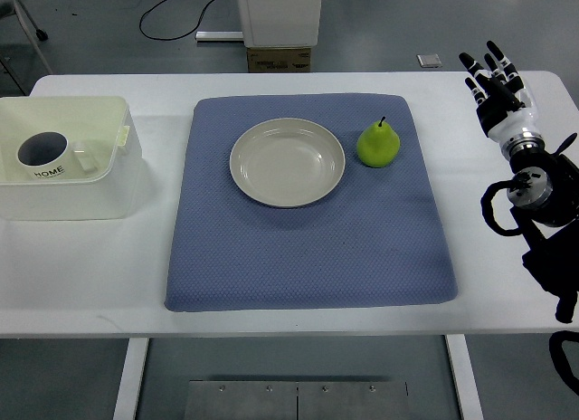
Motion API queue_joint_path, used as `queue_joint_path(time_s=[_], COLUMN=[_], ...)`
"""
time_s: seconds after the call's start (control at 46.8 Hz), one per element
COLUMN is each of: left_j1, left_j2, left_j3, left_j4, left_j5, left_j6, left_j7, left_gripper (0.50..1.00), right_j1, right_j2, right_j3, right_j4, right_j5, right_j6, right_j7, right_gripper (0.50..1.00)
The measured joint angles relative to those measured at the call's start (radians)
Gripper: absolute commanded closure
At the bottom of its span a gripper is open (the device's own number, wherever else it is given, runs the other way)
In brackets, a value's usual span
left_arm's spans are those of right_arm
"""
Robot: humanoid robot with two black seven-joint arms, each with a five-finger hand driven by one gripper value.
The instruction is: Place pear on plate with right hand
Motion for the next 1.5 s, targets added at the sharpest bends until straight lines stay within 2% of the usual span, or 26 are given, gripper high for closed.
queue_joint_path(time_s=[1.496], left_j1=[0.007], left_j2=[0.000], left_j3=[0.000], left_j4=[0.001], left_j5=[-0.002], left_j6=[0.000], left_j7=[0.000], left_gripper=[0.500], right_j1=[0.017], right_j2=[-0.001], right_j3=[0.000], right_j4=[-0.003], right_j5=[0.002], right_j6=[0.000], right_j7=[0.006], right_gripper=[0.500])
